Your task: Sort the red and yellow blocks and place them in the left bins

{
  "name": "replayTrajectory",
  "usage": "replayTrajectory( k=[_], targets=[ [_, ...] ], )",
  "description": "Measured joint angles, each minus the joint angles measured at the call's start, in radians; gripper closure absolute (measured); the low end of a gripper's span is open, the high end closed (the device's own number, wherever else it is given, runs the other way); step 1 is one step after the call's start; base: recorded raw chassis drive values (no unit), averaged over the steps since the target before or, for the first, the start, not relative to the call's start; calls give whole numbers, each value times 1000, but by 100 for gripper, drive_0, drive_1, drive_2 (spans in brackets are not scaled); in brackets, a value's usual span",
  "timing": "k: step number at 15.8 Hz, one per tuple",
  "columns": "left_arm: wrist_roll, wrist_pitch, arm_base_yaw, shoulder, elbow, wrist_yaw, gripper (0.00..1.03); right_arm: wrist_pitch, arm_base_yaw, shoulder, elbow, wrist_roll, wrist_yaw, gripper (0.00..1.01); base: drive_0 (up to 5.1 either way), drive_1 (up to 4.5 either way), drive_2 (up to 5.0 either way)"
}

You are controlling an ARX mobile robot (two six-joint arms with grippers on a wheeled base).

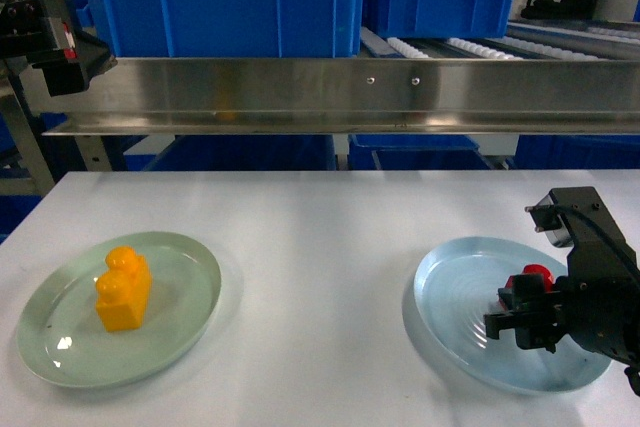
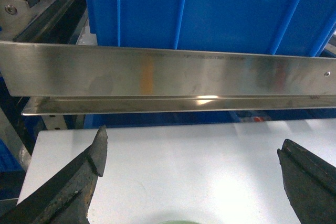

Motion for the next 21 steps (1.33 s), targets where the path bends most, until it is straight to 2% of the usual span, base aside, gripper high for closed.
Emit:
replayTrajectory(
  k=[1, 4, 12, 14, 16, 17, 18, 19, 20, 21],
  targets=[
    [0, 0, 0, 0, 0, 0, 5, 14, 1, 0, -9, 6, 1, 73, 0, 0, 0],
    [0, -1, 0, 0, 0, 0, 5, 76, 12, -32, -66, 11, 19, 74, 0, 0, 0],
    [0, 0, 0, 0, 0, 1, 5, 174, -4, -147, -150, -23, 37, 74, 0, 0, 0],
    [0, 0, 0, 0, 0, 0, 5, 211, -30, -257, -206, -31, 37, 74, 0, 0, 0],
    [0, 0, 0, 0, 0, 0, 5, 231, -61, -459, -328, -53, 45, 74, 0, 0, 0],
    [0, 0, 0, 0, 0, 0, 5, 215, -55, -575, -394, -76, 46, 74, 0, 0, 0],
    [0, 0, 0, 0, 0, 1, 5, 162, -24, -756, -467, -108, 50, 74, 0, 0, 0],
    [0, 0, 1, 0, 0, 0, 5, -62, 47, -1165, -565, -135, 105, 74, 0, 0, 0],
    [0, 0, 0, 0, 0, 0, 5, -96, 45, -1286, -577, -135, 124, 74, 0, 0, 0],
    [25, -38, -42, 35, 11, -51, 5, -98, 45, -1276, -578, -135, 124, 74, 0, 0, 0]
  ],
)
